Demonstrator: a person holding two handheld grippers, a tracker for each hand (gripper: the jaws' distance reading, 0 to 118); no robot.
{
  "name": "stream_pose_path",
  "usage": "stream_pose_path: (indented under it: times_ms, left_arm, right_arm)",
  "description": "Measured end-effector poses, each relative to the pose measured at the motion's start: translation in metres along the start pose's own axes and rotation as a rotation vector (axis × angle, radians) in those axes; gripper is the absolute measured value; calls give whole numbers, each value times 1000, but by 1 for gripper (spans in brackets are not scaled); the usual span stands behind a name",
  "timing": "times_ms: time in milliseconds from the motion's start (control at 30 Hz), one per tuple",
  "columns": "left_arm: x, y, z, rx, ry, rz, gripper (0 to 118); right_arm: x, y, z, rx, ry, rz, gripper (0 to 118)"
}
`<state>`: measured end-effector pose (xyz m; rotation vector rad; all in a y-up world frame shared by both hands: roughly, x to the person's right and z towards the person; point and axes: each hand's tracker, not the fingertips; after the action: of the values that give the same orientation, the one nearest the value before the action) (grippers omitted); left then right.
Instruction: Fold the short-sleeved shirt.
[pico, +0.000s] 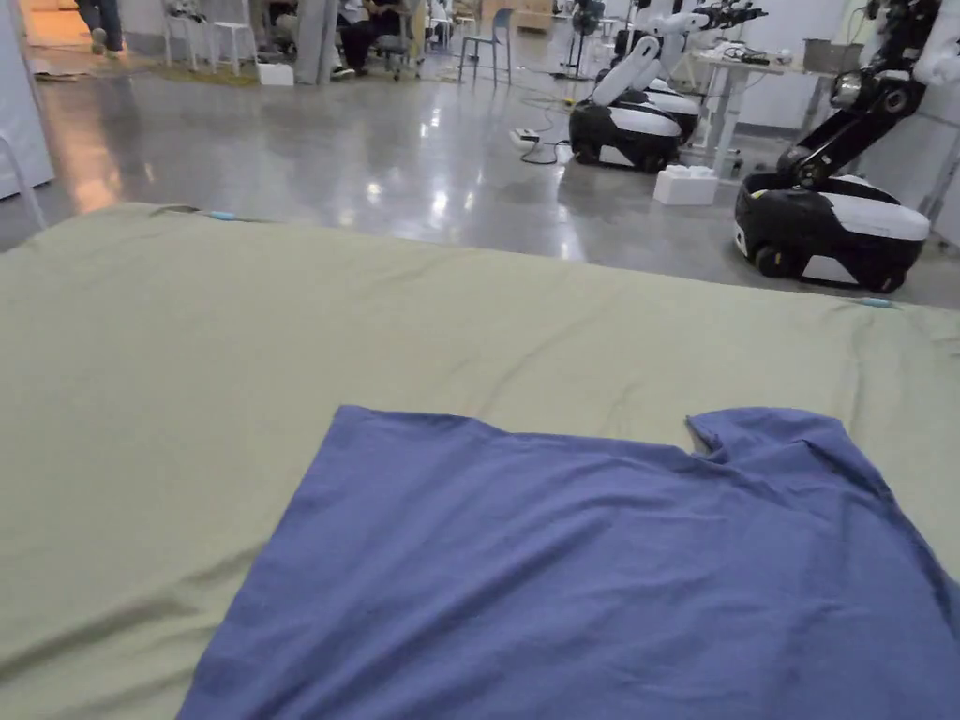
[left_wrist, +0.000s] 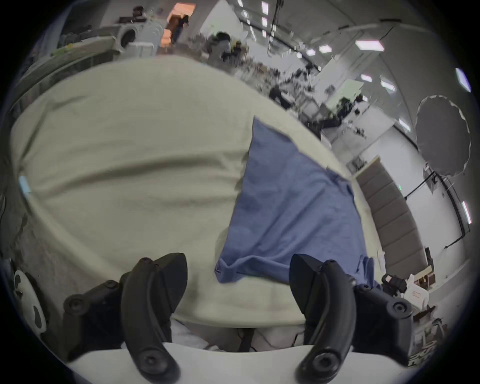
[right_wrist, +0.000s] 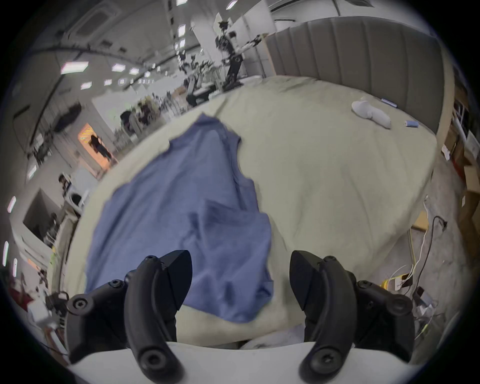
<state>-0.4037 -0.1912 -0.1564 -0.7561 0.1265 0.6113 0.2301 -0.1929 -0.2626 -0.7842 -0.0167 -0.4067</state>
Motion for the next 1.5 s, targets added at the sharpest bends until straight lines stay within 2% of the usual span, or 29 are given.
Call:
stream_pose_path:
  times_ms: [33, 67, 100, 133, 200, 267, 300, 333, 400, 433, 533, 567, 600, 667, 700, 733, 767, 800, 833, 900, 1000, 1033, 1167, 1300, 1333, 1367, 1400, 1433, 1500]
  left_arm:
    - [4, -2, 20, 55, 3, -10, 77]
    - [7, -3, 35, 101, 0, -31, 44]
    - [11, -5, 45, 122, 38, 1, 3]
    - [13, -9, 51, 125, 76, 48, 0]
    - [14, -17, 52, 54, 116, 77, 0]
    - [19, -26, 48, 83, 97, -26, 0]
    - [20, -28, 43, 91, 74, -57, 1]
    - [19, -28, 36, 99, 33, -62, 22]
    - [14, -25, 16, 103, -51, -30, 103]
    - [6, -28, -2, 80, -23, -20, 115]
    - [3, -23, -37, 49, 42, -32, 112]
    - [5, -20, -47, 24, 46, -54, 106]
    - [5, -17, -57, -13, 68, -76, 89]
    - [3, -15, -78, -63, 110, -89, 73]
    - [3, -16, -82, -63, 187, -114, 67]
    - [3, -12, -79, -75, 159, -163, 50]
    - [3, -7, -70, -79, 109, -158, 42]
    - [2, -2, -63, -74, 56, -104, 22]
    - [7, -3, -54, -74, 8, -61, 12]
    - [7, -1, -50, -63, 24, -81, 12]
    - [19, -7, -59, -117, 61, -150, 12]
    - [20, -9, -64, -143, 83, -162, 12]
    - [22, -13, -72, -164, 77, -132, 12]
    - [18, -12, -72, -180, 60, -120, 12]
    - [18, -12, -73, -182, 58, -113, 12]
    - [16, -11, -73, -181, 57, -103, 12]
    - [17, -11, -72, -176, 53, -88, 12]
    - [17, -11, -69, -168, 39, -56, 12]
    - [17, -2, -65, -168, -31, 10, 12]
  right_arm:
    - [-3, 4, 13, 0, 0, -1, 75]
    - [-4, 6, 28, -9, 0, 5, 47]
    - [-6, 4, 38, 13, 41, 19, 5]
    - [-8, -1, 42, 34, 24, 44, 3]
    - [-12, -11, 50, 7, -20, 95, 3]
    - [-9, -21, 50, -2, 7, 74, 3]
    - [-6, -25, 47, -32, 35, 37, 3]
    - [-6, -26, 41, -48, 59, 6, 3]
    - [-3, -27, 33, -63, 69, -12, 3]
    - [-2, -27, 30, -68, 68, -22, 3]
    - [-6, -26, 28, -64, 90, -26, 3]
    - [-6, -25, 29, -63, 100, -27, 3]
    - [-8, -24, 31, -61, 109, -28, 3]
    - [-7, -23, 34, -54, 115, -31, 3]
    - [-5, -22, 35, -50, 109, -29, 3]
    - [-4, -22, 37, -43, 95, -23, 3]
    - [-2, -21, 39, -37, 69, -15, 3]
    - [1, -20, 41, -32, 26, -5, 3]
    - [4, -18, 43, -20, -9, 0, 3]
    - [9, -17, 44, 13, -74, 10, 7]
    - [15, -14, 35, -1, -141, 82, 85]
    - [15, -13, 32, -29, -136, 111, 90]
    - [9, -13, 22, -61, -96, 167, 90]
    - [9, -12, -6, -91, -103, 209, 88]
    - [10, -12, -15, -129, -120, 219, 65]
    - [11, -12, -23, -183, -124, 221, 15]
    - [11, -12, -30, -237, -93, 216, 5]
    - [11, -13, -35, -260, -40, 196, 5]
    - [7, -5, -31, -246, -69, 210, 5]
